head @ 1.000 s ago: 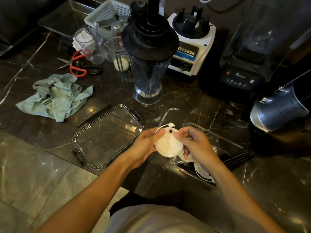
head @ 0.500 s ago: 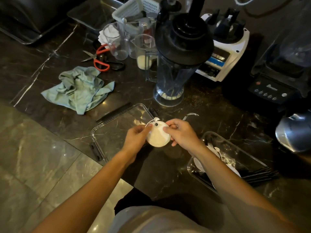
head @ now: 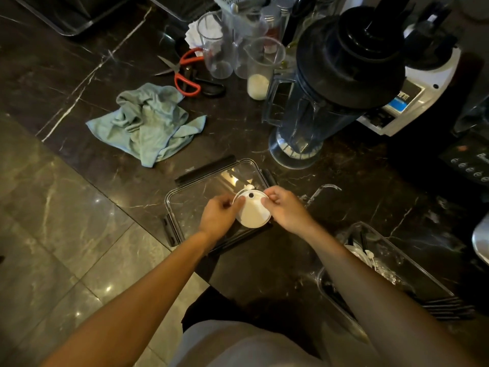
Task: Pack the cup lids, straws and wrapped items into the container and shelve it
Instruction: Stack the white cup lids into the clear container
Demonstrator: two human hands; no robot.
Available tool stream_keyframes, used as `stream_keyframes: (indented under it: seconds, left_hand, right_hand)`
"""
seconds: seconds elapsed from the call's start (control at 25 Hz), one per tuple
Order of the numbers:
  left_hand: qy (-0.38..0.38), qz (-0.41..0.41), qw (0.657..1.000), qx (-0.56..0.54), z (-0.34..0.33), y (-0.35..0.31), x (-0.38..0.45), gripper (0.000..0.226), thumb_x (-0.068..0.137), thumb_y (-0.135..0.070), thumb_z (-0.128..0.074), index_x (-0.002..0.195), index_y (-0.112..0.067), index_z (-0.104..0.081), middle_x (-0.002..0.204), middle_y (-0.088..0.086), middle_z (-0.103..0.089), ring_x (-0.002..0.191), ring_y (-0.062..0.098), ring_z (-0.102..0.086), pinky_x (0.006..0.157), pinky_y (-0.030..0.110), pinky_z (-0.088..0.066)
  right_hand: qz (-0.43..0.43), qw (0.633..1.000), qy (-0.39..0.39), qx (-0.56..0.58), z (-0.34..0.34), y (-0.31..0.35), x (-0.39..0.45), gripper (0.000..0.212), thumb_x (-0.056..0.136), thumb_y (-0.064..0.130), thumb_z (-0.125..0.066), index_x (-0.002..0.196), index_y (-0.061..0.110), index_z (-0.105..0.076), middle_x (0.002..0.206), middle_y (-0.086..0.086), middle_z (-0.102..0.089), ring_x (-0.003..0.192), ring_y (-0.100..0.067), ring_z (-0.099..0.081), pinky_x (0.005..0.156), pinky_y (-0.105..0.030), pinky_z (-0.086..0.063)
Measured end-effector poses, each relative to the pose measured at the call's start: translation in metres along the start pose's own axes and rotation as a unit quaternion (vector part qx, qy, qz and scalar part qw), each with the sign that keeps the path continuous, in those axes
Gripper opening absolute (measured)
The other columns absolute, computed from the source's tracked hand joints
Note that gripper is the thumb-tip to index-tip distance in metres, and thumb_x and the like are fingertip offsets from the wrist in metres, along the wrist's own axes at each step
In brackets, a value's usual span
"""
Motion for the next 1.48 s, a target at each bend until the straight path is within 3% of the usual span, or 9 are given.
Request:
stream_keyframes:
  seconds: [0.32,0.52,0.76,0.92,1.0,1.08,1.24,1.4,1.48]
  left_hand:
    - [0.090,-0.032,0.994,0.045,-0.065,-0.017,-0.005,0.027,0.102,-0.034,-0.061,0.116,-0.018,-0.077,0.098,-0.004,-0.076,0.094,0.012,-0.070,0.075,0.022,-0.051]
    - [0.035,-0.108,0.986,0.119,-0.059,-0.043,-0.002,0.025,0.101,-0.029,-0.064,0.120,-0.016,-0.074,0.104,-0.002,-0.076,0.090,0.004,-0.067,0.067,0.008,-0.049]
    - [0.026,-0.091,0.982,0.164,-0.059,-0.036,0.006,0.030,0.095,-0.031,-0.071,0.120,-0.014,-0.071,0.102,-0.004,-0.072,0.103,0.016,-0.070,0.071,0.010,-0.047]
    - [-0.004,-0.100,0.973,0.207,-0.057,-0.052,0.002,0.050,0.093,-0.039,-0.070,0.136,-0.018,-0.055,0.131,0.005,-0.060,0.118,0.016,-0.055,0.085,0.029,-0.045]
    - [0.004,-0.132,0.973,0.191,-0.069,-0.081,-0.012,0.048,0.092,-0.038,-0.072,0.134,-0.019,-0.058,0.131,0.005,-0.060,0.114,0.013,-0.056,0.087,0.031,-0.046]
    - [0.057,-0.182,0.967,0.167,-0.096,-0.112,-0.032,0.035,0.090,-0.034,-0.075,0.122,-0.023,-0.067,0.113,0.001,-0.068,0.099,0.013,-0.066,0.086,0.034,-0.055]
    - [0.217,-0.294,0.904,0.222,-0.180,-0.148,-0.083,0.033,0.088,-0.024,-0.078,0.120,-0.024,-0.070,0.097,-0.005,-0.068,0.082,0.012,-0.066,0.083,0.038,-0.058]
    - [0.305,-0.404,0.759,0.410,-0.255,-0.147,-0.129,0.047,0.091,-0.022,-0.072,0.137,-0.023,-0.062,0.132,-0.001,-0.063,0.121,0.021,-0.061,0.099,0.034,-0.049]
    - [0.323,-0.428,0.695,0.479,-0.278,-0.132,-0.139,0.055,0.090,-0.020,-0.071,0.143,-0.024,-0.056,0.143,0.001,-0.055,0.133,0.024,-0.052,0.107,0.036,-0.043]
  right_hand:
    - [-0.070,0.994,-0.031,-0.078,0.044,-0.041,-0.020,0.016,0.095,0.025,-0.056,0.097,0.014,-0.067,0.088,-0.003,-0.067,0.087,-0.023,-0.065,0.080,-0.045,-0.055]
    - [-0.024,0.996,-0.057,-0.065,0.056,-0.036,-0.021,0.016,0.097,0.024,-0.060,0.101,0.015,-0.073,0.091,-0.005,-0.074,0.088,-0.021,-0.070,0.081,-0.048,-0.059]
    - [0.019,0.981,-0.106,-0.164,0.057,-0.018,-0.024,0.029,0.100,0.028,-0.064,0.123,0.012,-0.070,0.120,-0.010,-0.062,0.106,-0.026,-0.065,0.093,-0.041,-0.055]
    - [0.049,0.980,-0.142,-0.130,0.083,-0.005,-0.051,0.027,0.099,0.028,-0.065,0.122,0.015,-0.070,0.115,-0.005,-0.066,0.102,-0.022,-0.067,0.090,-0.040,-0.056]
    - [0.044,0.973,-0.201,-0.104,0.117,-0.011,-0.082,0.024,0.100,0.027,-0.065,0.121,0.017,-0.071,0.111,-0.002,-0.072,0.099,-0.018,-0.069,0.087,-0.037,-0.057]
    - [0.011,0.965,-0.254,-0.068,0.150,-0.033,-0.121,0.024,0.100,0.026,-0.067,0.121,0.018,-0.071,0.108,0.000,-0.074,0.099,-0.015,-0.069,0.087,-0.035,-0.057]
    - [-0.091,0.961,-0.260,-0.036,0.175,-0.102,-0.191,0.013,0.097,0.025,-0.070,0.110,0.022,-0.072,0.092,0.008,-0.071,0.084,-0.011,-0.069,0.072,-0.028,-0.052]
    - [-0.163,0.962,-0.205,-0.082,0.163,-0.152,-0.229,0.012,0.091,0.036,-0.072,0.096,0.025,-0.070,0.088,0.004,-0.072,0.084,-0.018,-0.070,0.068,-0.034,-0.051]
    - [-0.193,0.958,-0.166,-0.129,0.152,-0.165,-0.240,0.020,0.088,0.033,-0.070,0.106,0.025,-0.069,0.109,-0.001,-0.071,0.099,-0.024,-0.068,0.077,-0.036,-0.051]
Point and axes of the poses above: each hand's wrist, its own x-axis towards the middle knuckle, its own z-axis out of the back of the hand, y = z × x, the point moved 10 cm from there along x, towards the middle knuckle
